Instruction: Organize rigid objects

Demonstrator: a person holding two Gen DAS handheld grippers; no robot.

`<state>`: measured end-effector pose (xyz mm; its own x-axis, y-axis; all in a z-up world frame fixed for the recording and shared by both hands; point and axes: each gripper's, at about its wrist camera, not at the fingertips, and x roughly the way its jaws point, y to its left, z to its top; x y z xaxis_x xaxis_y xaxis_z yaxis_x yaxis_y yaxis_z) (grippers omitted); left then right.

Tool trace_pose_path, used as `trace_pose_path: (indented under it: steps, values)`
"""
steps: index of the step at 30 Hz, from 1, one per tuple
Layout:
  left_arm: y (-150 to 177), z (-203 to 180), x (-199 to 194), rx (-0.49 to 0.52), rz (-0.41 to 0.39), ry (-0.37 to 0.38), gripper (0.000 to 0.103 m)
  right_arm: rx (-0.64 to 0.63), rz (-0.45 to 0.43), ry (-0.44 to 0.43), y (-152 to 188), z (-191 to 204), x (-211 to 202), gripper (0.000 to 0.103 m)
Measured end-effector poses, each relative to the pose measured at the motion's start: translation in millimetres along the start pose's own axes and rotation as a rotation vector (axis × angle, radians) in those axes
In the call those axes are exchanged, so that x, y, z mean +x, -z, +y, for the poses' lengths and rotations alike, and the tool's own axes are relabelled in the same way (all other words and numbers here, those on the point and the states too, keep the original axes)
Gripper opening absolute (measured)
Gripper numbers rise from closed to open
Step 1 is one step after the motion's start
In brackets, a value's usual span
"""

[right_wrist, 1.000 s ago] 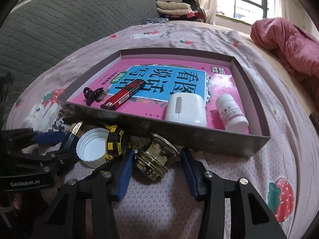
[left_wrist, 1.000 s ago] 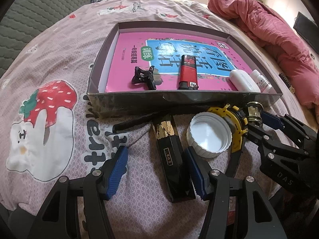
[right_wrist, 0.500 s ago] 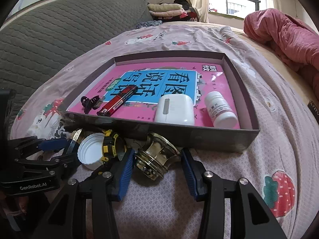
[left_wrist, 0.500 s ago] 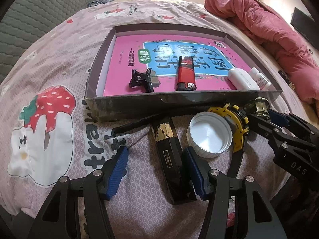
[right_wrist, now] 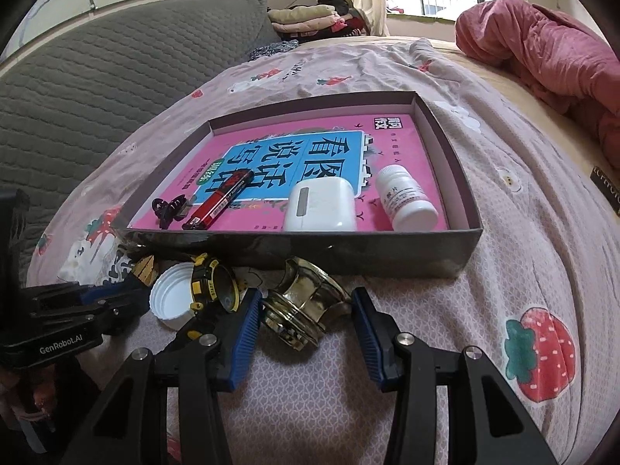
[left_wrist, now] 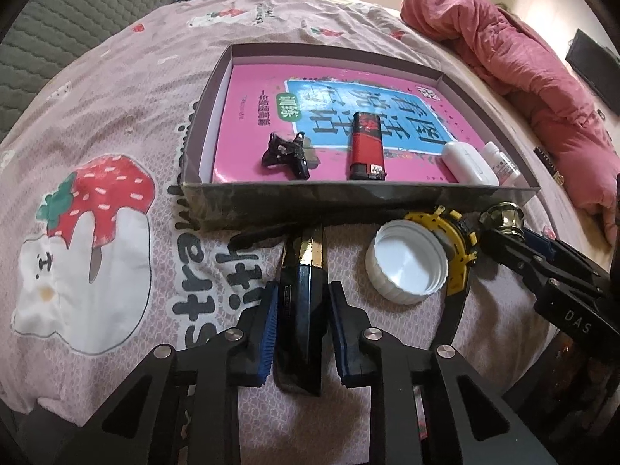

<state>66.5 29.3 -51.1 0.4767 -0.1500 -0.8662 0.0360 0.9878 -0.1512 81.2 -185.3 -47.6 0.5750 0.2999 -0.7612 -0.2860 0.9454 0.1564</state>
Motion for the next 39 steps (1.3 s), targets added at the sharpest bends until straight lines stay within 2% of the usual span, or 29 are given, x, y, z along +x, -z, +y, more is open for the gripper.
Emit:
trace_pose_path:
  steps: [9, 18, 39]
  values:
    - [6, -3, -16, 0.01, -0.037, 0.04, 0.024, -0.003, -0.016, -0.003, 1, 5, -10, 0.047]
    - [10, -12, -29, 0.051, -0.072, 0.03, 0.024, 0.019, -0.039, -0.005, 0, 4, -22, 0.047]
    - [6, -13, -59, 0.051, -0.196, 0.028, 0.024, 0.007, -0.144, -0.028, -10, 8, -51, 0.047]
